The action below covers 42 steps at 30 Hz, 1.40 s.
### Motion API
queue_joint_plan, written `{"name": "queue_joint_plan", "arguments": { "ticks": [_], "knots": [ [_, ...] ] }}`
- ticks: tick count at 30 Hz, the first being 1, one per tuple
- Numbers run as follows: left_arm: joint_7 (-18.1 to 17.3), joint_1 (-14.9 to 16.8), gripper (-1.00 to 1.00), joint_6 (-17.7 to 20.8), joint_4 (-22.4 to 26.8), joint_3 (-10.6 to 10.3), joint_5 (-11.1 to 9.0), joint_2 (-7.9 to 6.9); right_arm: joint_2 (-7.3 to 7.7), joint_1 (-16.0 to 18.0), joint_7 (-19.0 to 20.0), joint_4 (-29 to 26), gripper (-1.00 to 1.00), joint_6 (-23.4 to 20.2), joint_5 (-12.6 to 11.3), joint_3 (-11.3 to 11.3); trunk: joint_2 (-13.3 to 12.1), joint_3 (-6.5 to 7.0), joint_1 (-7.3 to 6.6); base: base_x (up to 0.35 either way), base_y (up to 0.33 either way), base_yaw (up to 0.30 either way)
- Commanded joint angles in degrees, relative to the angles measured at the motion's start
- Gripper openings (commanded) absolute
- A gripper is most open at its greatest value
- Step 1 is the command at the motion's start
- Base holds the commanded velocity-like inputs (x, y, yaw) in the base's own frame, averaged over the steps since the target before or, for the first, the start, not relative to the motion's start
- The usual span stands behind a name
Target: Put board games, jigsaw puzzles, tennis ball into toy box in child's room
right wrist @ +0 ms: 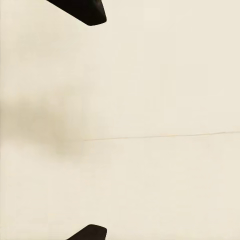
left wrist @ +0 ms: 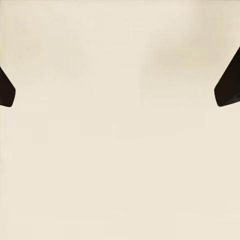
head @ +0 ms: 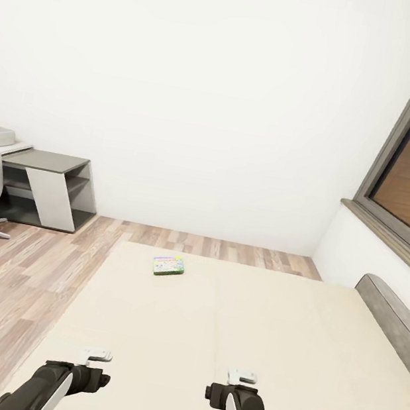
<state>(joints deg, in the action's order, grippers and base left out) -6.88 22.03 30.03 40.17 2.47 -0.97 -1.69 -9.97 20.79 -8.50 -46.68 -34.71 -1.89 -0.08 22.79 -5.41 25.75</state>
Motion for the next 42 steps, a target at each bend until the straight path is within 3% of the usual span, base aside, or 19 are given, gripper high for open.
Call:
{"name": "queue_joint_plan", "arguments": {
  "ticks": [1, 42],
  "knots": [
    [-0.2, 0.0, 1.0, 0.4, 0.1, 0.2, -0.1, 0.02, -0.02, 0.0, -0.3, -0.1, 1.0, -0.3, -0.2, 0.0, 0.1, -0.13, 0.04, -0.004, -0.006, 0.0],
    [-0.2, 0.0, 1.0, 0.4, 0.1, 0.1, -0.1, 0.02, -0.02, 0.0, -0.3, -0.1, 1.0, -0.3, -0.2, 0.0, 0.1, -0.13, 0.04, 0.0, -0.057, 0.0]
  ]
}}
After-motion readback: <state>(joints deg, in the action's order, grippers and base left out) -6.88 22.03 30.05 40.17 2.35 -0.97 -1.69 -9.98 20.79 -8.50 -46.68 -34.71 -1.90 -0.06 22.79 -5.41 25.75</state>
